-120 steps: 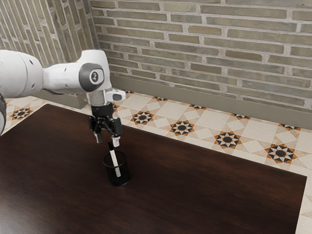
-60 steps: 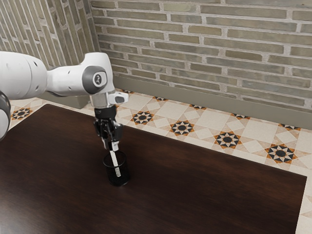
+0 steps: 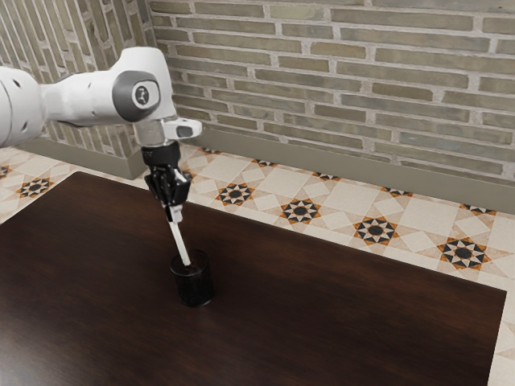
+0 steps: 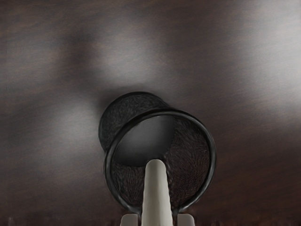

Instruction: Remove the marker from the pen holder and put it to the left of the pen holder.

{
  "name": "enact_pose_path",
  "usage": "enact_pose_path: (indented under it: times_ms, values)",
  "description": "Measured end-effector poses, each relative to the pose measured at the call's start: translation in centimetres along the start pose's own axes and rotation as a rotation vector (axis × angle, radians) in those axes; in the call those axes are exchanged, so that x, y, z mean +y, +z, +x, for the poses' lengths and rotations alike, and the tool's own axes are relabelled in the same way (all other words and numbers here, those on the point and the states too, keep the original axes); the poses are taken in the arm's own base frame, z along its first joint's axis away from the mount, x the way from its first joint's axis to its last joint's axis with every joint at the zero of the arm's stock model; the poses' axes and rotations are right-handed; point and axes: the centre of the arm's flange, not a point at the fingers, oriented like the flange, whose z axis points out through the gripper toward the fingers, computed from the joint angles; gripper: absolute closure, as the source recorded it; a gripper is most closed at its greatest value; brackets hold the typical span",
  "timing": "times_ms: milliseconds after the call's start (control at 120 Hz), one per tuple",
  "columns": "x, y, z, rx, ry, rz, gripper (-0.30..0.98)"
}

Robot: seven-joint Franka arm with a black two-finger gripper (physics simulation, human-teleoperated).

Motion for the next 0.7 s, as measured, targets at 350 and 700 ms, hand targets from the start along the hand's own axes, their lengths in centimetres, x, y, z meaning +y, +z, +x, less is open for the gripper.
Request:
enact_pose_path:
  times_ms: [350,700]
  values:
    - [-5.0,-2.5,-3.8,-0.338,-0.145,0.073,0.78]
    - [-9.6,7.6,-0.1,-0.653,-0.356,0.088,0.79]
